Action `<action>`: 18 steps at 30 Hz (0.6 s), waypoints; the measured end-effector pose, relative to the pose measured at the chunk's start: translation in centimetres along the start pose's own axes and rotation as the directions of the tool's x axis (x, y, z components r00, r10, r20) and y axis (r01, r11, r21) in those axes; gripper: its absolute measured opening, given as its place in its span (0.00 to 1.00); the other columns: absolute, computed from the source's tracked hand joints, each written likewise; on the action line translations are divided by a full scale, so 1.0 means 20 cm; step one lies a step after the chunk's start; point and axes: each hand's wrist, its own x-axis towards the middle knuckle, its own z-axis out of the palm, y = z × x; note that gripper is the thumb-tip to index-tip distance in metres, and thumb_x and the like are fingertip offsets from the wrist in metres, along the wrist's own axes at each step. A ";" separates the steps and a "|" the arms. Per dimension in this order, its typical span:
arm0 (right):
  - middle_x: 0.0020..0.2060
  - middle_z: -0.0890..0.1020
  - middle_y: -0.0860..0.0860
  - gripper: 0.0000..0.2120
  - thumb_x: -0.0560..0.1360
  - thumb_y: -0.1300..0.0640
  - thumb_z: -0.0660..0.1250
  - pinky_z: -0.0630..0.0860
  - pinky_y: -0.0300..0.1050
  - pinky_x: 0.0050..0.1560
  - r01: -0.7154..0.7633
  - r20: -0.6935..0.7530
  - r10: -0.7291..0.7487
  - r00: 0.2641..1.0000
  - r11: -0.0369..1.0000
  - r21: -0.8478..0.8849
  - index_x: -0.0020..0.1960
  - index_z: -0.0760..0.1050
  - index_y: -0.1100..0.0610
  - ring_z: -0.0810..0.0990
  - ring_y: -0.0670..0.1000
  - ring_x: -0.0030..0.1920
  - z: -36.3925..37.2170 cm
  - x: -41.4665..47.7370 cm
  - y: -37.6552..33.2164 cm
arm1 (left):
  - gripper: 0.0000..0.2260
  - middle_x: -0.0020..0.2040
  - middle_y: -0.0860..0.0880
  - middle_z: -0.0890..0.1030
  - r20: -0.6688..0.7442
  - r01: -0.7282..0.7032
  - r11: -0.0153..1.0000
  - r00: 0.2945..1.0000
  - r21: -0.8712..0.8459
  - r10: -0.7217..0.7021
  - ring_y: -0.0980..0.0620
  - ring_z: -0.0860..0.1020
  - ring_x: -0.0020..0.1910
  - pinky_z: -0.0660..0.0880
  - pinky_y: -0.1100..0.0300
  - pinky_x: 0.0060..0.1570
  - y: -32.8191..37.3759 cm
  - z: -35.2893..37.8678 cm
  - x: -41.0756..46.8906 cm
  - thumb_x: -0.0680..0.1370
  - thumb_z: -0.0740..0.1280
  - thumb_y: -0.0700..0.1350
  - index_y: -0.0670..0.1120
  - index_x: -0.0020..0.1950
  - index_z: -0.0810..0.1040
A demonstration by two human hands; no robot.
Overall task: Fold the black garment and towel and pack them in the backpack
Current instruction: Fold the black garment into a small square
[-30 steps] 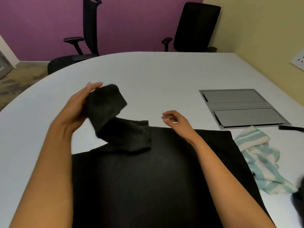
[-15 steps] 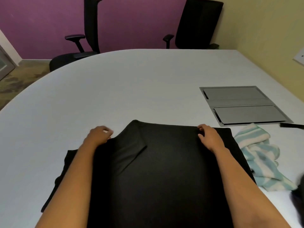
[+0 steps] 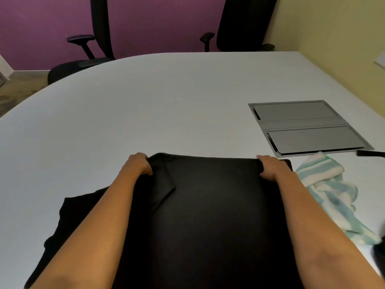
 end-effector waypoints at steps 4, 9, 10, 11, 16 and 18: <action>0.65 0.71 0.55 0.23 0.75 0.57 0.64 0.66 0.47 0.64 0.024 -0.120 -0.037 0.992 0.994 -0.106 0.69 0.66 0.54 0.71 0.55 0.64 -0.02 0.01 -0.01 | 0.21 0.62 0.42 0.75 -0.155 -0.052 0.997 0.987 -0.049 0.044 0.42 0.75 0.58 0.72 0.53 0.54 -0.01 -0.03 -0.05 0.73 0.63 0.33 0.47 0.65 0.74; 0.51 0.75 0.55 0.09 0.73 0.67 0.63 0.69 0.44 0.46 0.111 -0.273 -0.076 0.959 0.987 0.115 0.51 0.75 0.59 0.74 0.56 0.52 0.00 -0.05 0.06 | 0.21 0.56 0.45 0.79 -0.389 -0.177 0.981 0.900 0.082 0.195 0.43 0.77 0.52 0.69 0.56 0.44 -0.06 -0.11 -0.13 0.73 0.57 0.30 0.50 0.55 0.79; 0.49 0.73 0.55 0.09 0.71 0.69 0.64 0.67 0.44 0.44 0.155 -0.338 -0.096 0.936 0.976 0.151 0.49 0.74 0.60 0.73 0.56 0.50 0.00 -0.08 0.08 | 0.20 0.55 0.47 0.79 -0.425 -0.202 0.972 0.874 0.124 0.236 0.44 0.77 0.50 0.68 0.56 0.42 -0.08 -0.12 -0.16 0.72 0.57 0.30 0.50 0.53 0.80; 0.47 0.72 0.54 0.08 0.70 0.69 0.65 0.66 0.44 0.42 0.193 -0.402 -0.110 0.909 0.966 0.173 0.48 0.74 0.61 0.72 0.55 0.47 0.00 -0.13 0.10 | 0.20 0.52 0.48 0.79 -0.461 -0.224 0.961 0.844 0.162 0.274 0.45 0.76 0.48 0.67 0.57 0.41 -0.10 -0.13 -0.18 0.72 0.57 0.30 0.50 0.52 0.80; 0.43 0.72 0.55 0.12 0.64 0.74 0.67 0.68 0.45 0.36 0.297 -0.578 -0.184 0.795 0.949 0.106 0.42 0.72 0.60 0.70 0.54 0.39 -0.02 -0.39 0.14 | 0.17 0.45 0.50 0.76 -0.588 -0.341 0.908 0.693 0.242 0.417 0.49 0.73 0.43 0.64 0.59 0.36 -0.23 -0.10 -0.35 0.74 0.59 0.31 0.49 0.50 0.81; 0.43 0.73 0.54 0.13 0.63 0.74 0.67 0.69 0.46 0.35 0.293 -0.575 -0.208 0.792 0.954 0.058 0.41 0.71 0.59 0.72 0.54 0.41 0.00 -0.49 0.13 | 0.18 0.46 0.49 0.77 -0.599 -0.357 0.902 0.676 0.244 0.429 0.49 0.75 0.46 0.64 0.58 0.35 -0.26 -0.07 -0.43 0.74 0.59 0.31 0.49 0.52 0.81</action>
